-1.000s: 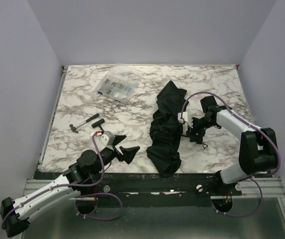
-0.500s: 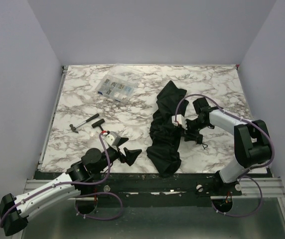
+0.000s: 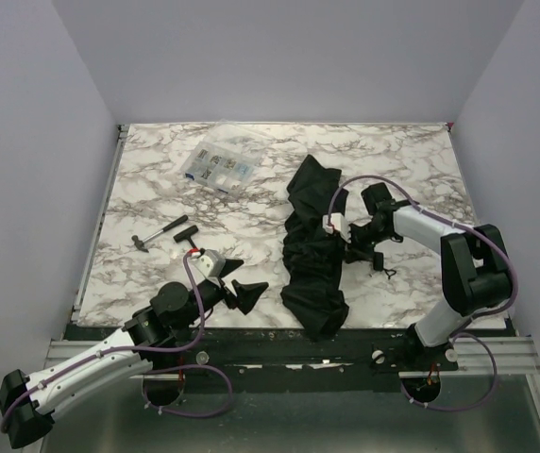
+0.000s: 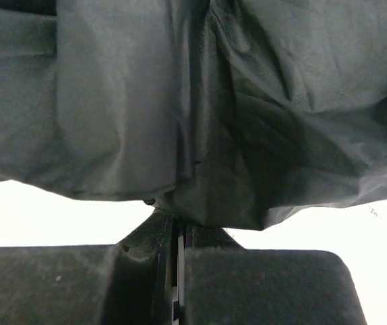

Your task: Put away the umbrella

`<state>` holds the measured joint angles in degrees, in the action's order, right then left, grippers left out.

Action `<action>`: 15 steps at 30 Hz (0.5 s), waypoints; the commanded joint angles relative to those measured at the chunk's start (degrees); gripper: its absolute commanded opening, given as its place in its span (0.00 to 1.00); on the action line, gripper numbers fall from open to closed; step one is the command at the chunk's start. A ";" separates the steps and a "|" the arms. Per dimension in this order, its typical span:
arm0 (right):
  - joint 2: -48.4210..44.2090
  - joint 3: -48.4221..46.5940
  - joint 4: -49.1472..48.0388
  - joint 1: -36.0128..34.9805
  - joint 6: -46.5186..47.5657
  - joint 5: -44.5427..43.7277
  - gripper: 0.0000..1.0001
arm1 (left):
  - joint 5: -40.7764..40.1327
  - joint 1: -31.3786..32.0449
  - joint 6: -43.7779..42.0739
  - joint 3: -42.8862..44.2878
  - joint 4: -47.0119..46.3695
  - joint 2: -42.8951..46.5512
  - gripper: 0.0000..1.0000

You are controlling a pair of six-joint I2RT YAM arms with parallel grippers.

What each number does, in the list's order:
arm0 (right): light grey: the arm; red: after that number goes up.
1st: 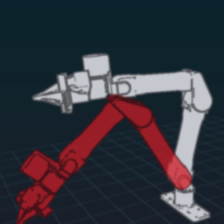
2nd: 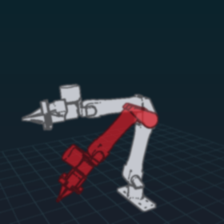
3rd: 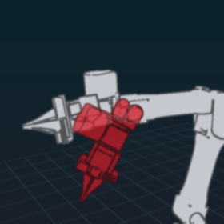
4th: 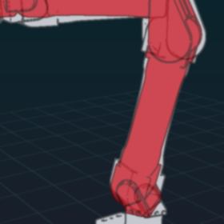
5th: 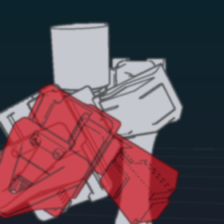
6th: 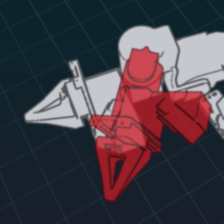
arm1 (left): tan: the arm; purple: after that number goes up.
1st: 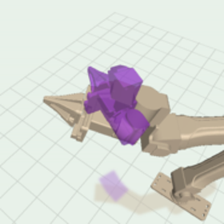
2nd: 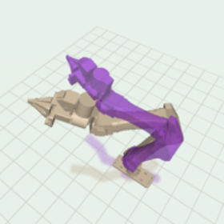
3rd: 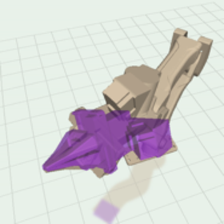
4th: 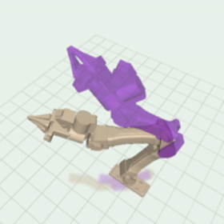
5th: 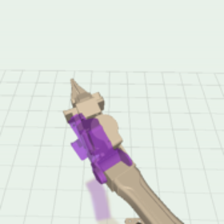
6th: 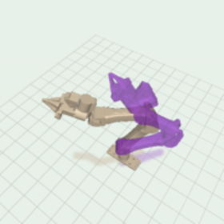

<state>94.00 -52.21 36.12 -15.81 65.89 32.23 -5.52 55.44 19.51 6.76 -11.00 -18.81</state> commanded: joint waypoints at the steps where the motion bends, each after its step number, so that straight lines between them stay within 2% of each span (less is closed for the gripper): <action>1: 0.01 -6.89 11.20 0.54 -0.42 4.36 0.01 | 1.56 -0.35 -0.61 1.45 -0.33 0.32 0.99; 8: -2.49 -24.87 26.74 6.37 -2.59 22.00 0.00 | 1.93 -0.45 -1.26 2.99 0.97 3.00 0.99; 12: -4.05 -34.28 33.92 7.19 -3.91 27.24 0.00 | 1.39 -0.41 -2.39 4.54 3.09 4.91 0.99; 15: -6.62 -39.99 34.36 7.59 -8.75 28.60 0.00 | -0.51 -0.34 -3.61 5.89 4.72 6.38 0.99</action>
<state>92.12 -84.88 63.75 -8.40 62.33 51.07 -5.19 55.44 18.24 9.80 -9.28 -14.74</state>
